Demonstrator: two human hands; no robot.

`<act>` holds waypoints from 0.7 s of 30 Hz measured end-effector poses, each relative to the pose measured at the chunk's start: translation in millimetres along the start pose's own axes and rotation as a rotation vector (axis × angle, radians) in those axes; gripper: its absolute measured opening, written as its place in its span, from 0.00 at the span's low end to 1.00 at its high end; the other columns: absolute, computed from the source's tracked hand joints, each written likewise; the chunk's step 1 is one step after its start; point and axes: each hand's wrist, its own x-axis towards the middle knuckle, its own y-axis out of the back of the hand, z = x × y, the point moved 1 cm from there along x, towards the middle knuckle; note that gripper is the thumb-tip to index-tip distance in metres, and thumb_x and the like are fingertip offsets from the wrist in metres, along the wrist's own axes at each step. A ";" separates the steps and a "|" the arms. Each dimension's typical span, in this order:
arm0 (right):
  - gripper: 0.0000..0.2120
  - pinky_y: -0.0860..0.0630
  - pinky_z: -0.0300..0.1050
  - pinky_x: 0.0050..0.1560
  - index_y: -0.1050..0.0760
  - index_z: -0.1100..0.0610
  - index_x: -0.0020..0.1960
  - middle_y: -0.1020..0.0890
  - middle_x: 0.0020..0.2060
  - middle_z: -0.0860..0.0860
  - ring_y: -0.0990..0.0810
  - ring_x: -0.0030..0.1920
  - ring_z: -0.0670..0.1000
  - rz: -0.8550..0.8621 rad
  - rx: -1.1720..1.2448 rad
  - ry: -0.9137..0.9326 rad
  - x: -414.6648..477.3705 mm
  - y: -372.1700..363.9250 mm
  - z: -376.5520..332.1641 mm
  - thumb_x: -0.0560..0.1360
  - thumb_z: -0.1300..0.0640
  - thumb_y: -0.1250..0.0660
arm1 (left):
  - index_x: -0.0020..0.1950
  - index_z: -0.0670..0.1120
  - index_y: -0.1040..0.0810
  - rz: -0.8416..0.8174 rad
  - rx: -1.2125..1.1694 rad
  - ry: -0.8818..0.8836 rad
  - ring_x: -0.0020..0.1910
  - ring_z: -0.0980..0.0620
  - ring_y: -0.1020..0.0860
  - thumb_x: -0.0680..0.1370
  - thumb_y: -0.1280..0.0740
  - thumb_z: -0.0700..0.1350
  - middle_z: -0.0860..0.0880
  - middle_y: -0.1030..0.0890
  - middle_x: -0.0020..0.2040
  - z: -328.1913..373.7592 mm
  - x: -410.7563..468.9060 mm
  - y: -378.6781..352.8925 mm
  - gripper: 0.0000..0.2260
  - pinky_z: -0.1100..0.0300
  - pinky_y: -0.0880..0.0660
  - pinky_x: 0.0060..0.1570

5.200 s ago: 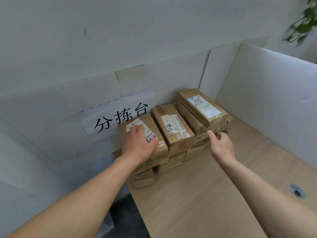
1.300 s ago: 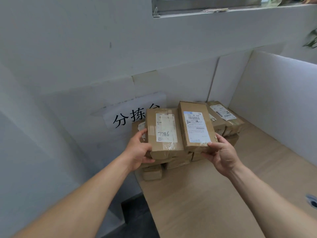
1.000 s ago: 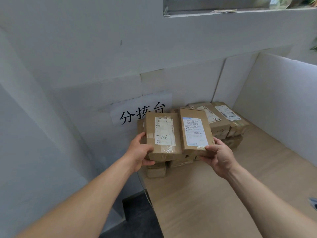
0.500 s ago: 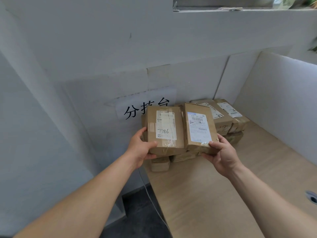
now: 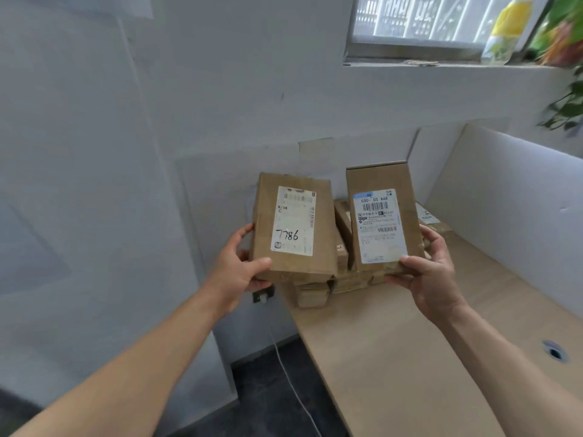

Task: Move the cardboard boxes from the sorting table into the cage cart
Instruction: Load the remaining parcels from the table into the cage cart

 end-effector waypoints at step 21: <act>0.30 0.16 0.48 0.35 0.35 0.52 0.72 0.15 0.54 0.48 0.15 0.54 0.54 -0.410 0.163 0.142 -90.4 -35.9 -34.9 0.78 0.78 0.45 | 0.71 0.61 0.32 0.307 0.015 -0.187 0.54 0.38 0.16 0.74 0.31 0.25 0.39 0.18 0.56 20.1 -200.0 55.9 0.37 0.40 0.18 0.52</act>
